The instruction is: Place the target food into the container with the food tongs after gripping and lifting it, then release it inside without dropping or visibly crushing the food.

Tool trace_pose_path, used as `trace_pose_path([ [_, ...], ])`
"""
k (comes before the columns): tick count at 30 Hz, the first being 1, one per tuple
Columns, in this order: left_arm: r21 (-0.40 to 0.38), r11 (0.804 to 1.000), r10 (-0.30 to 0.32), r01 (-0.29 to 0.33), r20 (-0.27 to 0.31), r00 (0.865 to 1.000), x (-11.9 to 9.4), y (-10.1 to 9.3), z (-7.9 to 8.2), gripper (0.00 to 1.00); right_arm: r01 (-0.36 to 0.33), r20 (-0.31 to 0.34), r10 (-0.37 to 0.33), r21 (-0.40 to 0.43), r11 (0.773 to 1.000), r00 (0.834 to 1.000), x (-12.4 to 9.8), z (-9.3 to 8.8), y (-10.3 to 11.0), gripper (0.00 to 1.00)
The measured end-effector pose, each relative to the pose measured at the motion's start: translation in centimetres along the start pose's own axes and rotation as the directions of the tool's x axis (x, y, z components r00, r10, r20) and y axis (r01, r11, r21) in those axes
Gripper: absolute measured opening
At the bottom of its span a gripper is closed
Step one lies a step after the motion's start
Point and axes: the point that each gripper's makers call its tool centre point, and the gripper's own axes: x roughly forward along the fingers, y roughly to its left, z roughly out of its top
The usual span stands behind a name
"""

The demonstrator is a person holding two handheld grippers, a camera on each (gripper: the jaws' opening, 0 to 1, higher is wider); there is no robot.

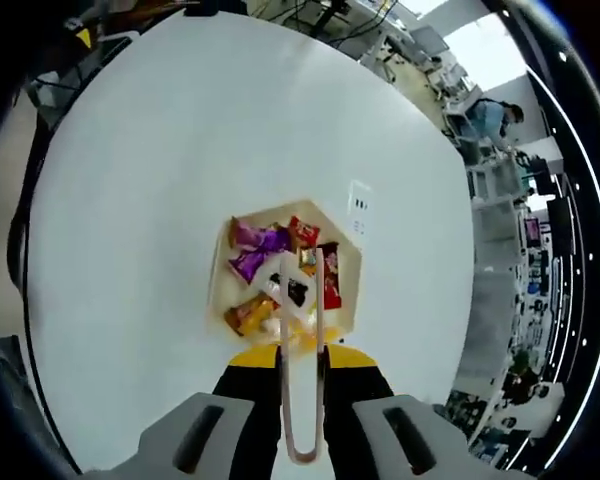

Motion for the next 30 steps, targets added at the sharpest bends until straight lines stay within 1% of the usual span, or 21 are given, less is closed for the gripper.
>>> trace_pose_path([
  [6,0.014,1.0,-0.005,0.005,0.001,1.0,-0.1,0.1,0.3,0.74,-0.009,0.027,0.009,0.003,1.0,1.0,-0.3,0.6,1.4,0.13],
  [10,0.028,1.0,-0.008,0.008,-0.001,1.0,-0.2,0.1,0.6,0.74,-0.016,0.046,0.015,0.013,1.0,0.999,-0.8,1.2,2.8,0.14],
  [13,0.047,0.999,-0.015,0.015,0.001,1.0,-0.3,0.2,1.2,0.74,-0.023,0.072,0.022,0.013,1.0,0.997,-1.5,2.1,4.6,0.14],
  [15,0.064,0.998,-0.027,0.027,-0.007,1.0,-0.1,0.2,1.4,0.72,-0.027,0.087,0.026,0.013,1.0,0.996,-1.9,2.7,5.8,0.14],
  [17,0.077,0.996,-0.044,0.046,-0.021,0.999,0.2,0.1,1.6,0.67,-0.038,0.101,0.036,0.023,0.999,0.994,-2.2,3.2,7.0,0.14],
  [19,0.095,0.994,-0.056,0.058,-0.022,0.998,0.4,0.0,2.1,0.67,-0.046,0.116,0.042,0.03,0.999,0.992,-2.5,3.7,8.2,0.14],
  [20,0.101,0.993,-0.059,0.061,-0.02,0.998,0.5,-0.1,2.3,0.67,-0.048,0.117,0.045,0.031,0.998,0.992,-2.5,3.7,8.5,0.14],
  [21,0.112,0.991,-0.07,0.072,-0.019,0.997,0.6,-0.2,2.7,0.66,-0.055,0.124,0.051,0.031,0.998,0.991,-2.7,4.0,9.4,0.14],
  [24,0.14,0.986,-0.088,0.091,-0.025,0.996,1.0,-0.5,3.2,0.66,-0.066,0.136,0.059,0.041,0.997,0.989,-2.7,4.1,10.3,0.14],
  [26,0.153,0.982,-0.105,0.109,-0.034,0.994,1.2,-0.7,3.4,0.64,-0.067,0.145,0.06,0.041,0.997,0.988,-3.0,4.4,11.1,0.14],
  [27,0.161,0.979,-0.117,0.122,-0.041,0.992,1.3,-0.9,3.4,0.62,-0.069,0.152,0.061,0.047,0.996,0.986,-3.2,4.6,11.6,0.14],
  [30,0.179,0.974,-0.134,0.14,-0.045,0.99,1.6,-1.3,3.7,0.62,-0.073,0.179,0.061,0.058,0.996,0.982,-3.9,5.5,12.5,0.14],
])
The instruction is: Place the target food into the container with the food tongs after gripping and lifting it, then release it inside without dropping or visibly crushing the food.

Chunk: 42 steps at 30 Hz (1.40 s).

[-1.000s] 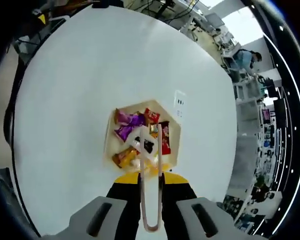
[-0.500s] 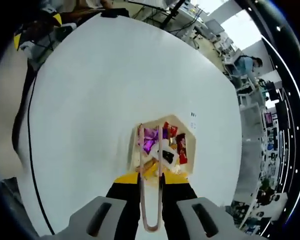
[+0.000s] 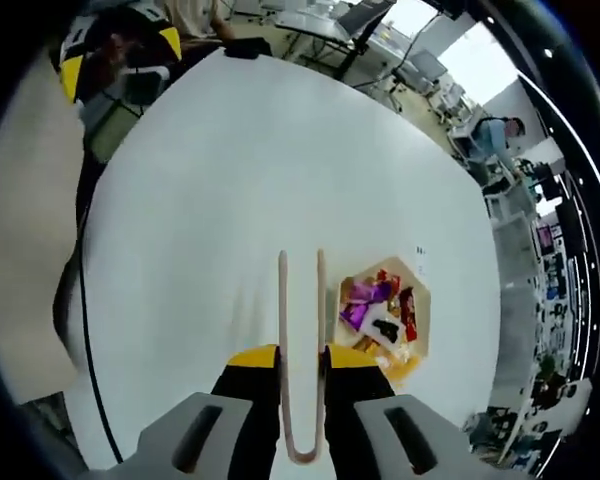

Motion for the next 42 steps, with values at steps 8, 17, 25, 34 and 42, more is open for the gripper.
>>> trace_pose_path([
  [8,0.064,0.997,-0.046,0.047,-0.023,0.999,1.0,-0.8,0.3,0.59,-0.017,0.082,0.013,0.051,0.999,0.997,-1.6,2.5,2.9,0.14],
  [17,0.162,0.981,-0.093,0.102,-0.062,0.994,1.9,-1.7,0.3,0.6,-0.074,0.149,0.066,0.043,0.996,0.987,-3.1,4.8,6.1,0.14],
  [25,0.223,0.964,-0.132,0.146,-0.078,0.988,2.6,-2.9,0.6,0.57,-0.125,0.197,0.116,0.031,0.992,0.974,-4.3,7.0,8.2,0.15],
  [34,0.293,0.938,-0.171,0.186,-0.077,0.982,3.3,-4.7,1.1,0.5,-0.169,0.224,0.163,0.007,0.986,0.961,-4.9,8.4,10.0,0.15],
  [42,0.316,0.929,-0.18,0.192,-0.069,0.981,3.4,-5.3,1.4,0.34,-0.176,0.218,0.174,-0.01,0.984,0.96,-5.2,8.6,10.1,0.16],
])
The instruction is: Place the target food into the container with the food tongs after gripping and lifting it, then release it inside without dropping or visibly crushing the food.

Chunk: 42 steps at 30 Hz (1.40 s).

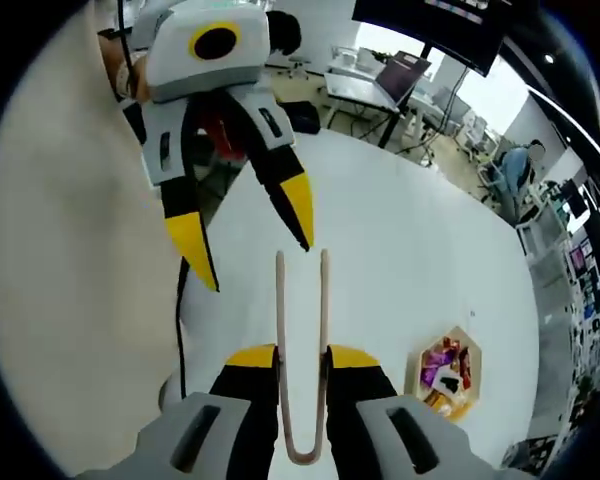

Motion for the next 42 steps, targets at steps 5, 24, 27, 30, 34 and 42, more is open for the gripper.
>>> trace_pose_path([
  [5,0.041,0.999,0.006,-0.006,-0.009,1.0,-0.1,0.2,0.1,0.23,-0.03,0.009,0.03,-0.02,0.999,1.0,-0.4,0.6,0.6,0.16],
  [24,0.135,0.99,-0.049,0.051,-0.018,0.999,-0.3,-0.7,0.5,0.04,-0.078,0.004,0.079,-0.09,0.993,0.997,-0.5,1.0,1.2,0.17],
  [27,0.138,0.989,-0.051,0.053,-0.018,0.999,-0.3,-0.8,0.4,0.04,-0.08,0.002,0.08,-0.088,0.993,0.997,-0.5,0.9,1.3,0.17],
  [30,0.143,0.988,-0.055,0.057,-0.021,0.998,-0.2,-0.9,0.4,0.03,-0.079,0.0,0.079,-0.088,0.993,0.997,-0.5,0.9,1.3,0.17],
  [34,0.158,0.985,-0.068,0.071,-0.025,0.997,-0.2,-1.1,0.5,0.02,-0.082,0.003,0.083,-0.086,0.993,0.997,-0.5,0.7,1.2,0.18],
  [42,0.198,0.971,-0.129,0.138,-0.058,0.99,0.0,-2.6,-0.1,0.0,-0.132,0.011,0.134,-0.102,0.986,0.991,-0.3,-0.1,2.3,0.21],
])
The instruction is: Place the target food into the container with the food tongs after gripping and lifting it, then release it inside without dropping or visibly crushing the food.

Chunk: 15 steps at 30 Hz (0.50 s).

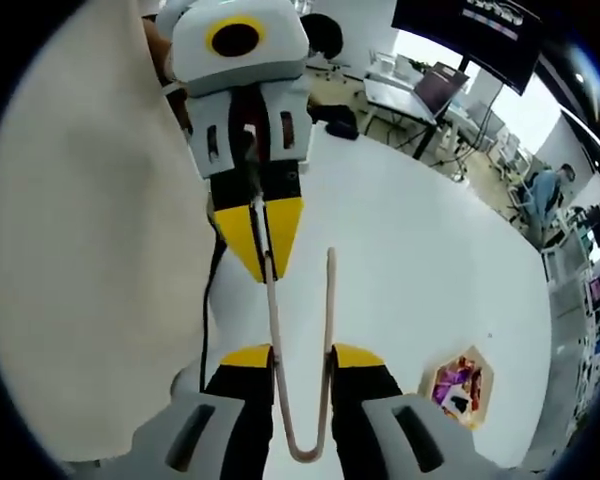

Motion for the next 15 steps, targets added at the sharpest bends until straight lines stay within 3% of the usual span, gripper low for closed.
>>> trace_pose_path([
  [15,-0.027,0.998,-0.05,0.05,0.003,0.999,-0.07,-0.39,0.13,0.0,0.016,0.1,-0.02,0.039,0.999,0.995,-0.15,-0.14,0.25,0.23],
])
